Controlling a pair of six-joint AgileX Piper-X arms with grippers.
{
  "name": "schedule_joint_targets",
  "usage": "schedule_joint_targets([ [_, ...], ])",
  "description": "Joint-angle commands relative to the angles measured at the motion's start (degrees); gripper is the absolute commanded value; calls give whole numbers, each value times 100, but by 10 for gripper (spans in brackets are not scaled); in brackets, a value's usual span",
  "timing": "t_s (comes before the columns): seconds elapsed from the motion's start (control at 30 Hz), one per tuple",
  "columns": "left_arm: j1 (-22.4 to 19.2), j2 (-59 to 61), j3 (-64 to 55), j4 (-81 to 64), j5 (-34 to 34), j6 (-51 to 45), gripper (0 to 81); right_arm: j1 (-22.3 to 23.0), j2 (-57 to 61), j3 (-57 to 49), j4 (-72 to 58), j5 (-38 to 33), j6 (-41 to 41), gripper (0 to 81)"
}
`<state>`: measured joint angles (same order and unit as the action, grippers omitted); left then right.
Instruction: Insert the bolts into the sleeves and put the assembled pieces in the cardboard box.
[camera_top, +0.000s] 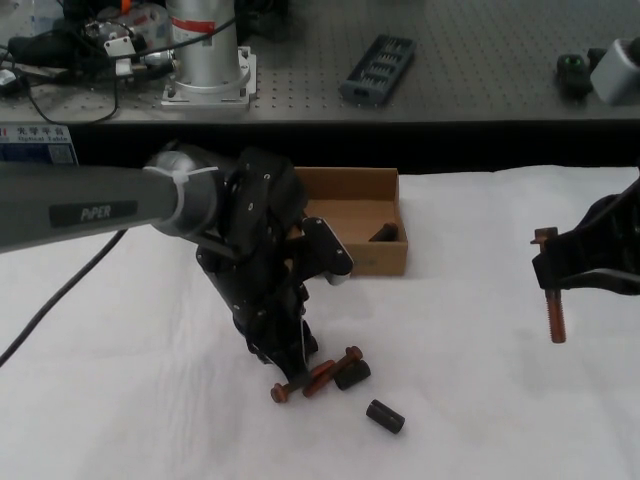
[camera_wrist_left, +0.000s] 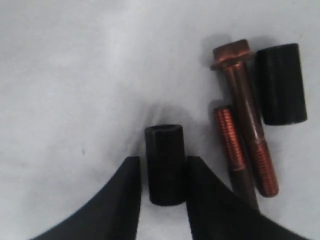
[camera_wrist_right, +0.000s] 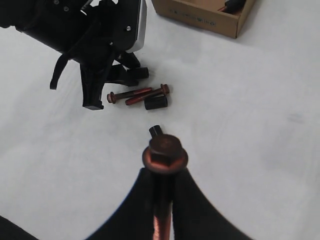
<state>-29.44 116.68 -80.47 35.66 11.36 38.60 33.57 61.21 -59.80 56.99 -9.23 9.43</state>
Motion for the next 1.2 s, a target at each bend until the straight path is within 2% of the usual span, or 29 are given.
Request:
schedule_joint_targets([
  [0.0, 1, 153, -4, -48, -231, 172, 57, -26, -60, -24, -80, -11, -53, 19],
  [0.03, 1, 153, -4, -48, -337, 191, 6, -26, -60, -24, -80, -11, -53, 19],
  [0.17, 1, 128, -78, 233, -512, 153, 6, -26, -60, -24, -80, -11, -53, 19],
  [0.3, 1, -110, -85, 252, -427, -486, 7, -26, -60, -24, -80, 22, -53, 19],
  [0.5, 1, -928, -85, 485, 365, -1148, 7, -26, -60, -24, -167, 96, -53, 19],
  [0.7, 1, -2024, 393, 486, 1204, -1767, 7, -26, -9, -24, -836, 69, 197, 19],
  [0.9, 1, -3243, 1467, 38, 1563, -2381, 7, -14, 299, -24, -1739, -473, 868, 19],
  [1.17, 1, -4859, 3025, -2046, 2072, -4045, 7, -14, 834, -24, -3266, -1274, 2106, 19],
])
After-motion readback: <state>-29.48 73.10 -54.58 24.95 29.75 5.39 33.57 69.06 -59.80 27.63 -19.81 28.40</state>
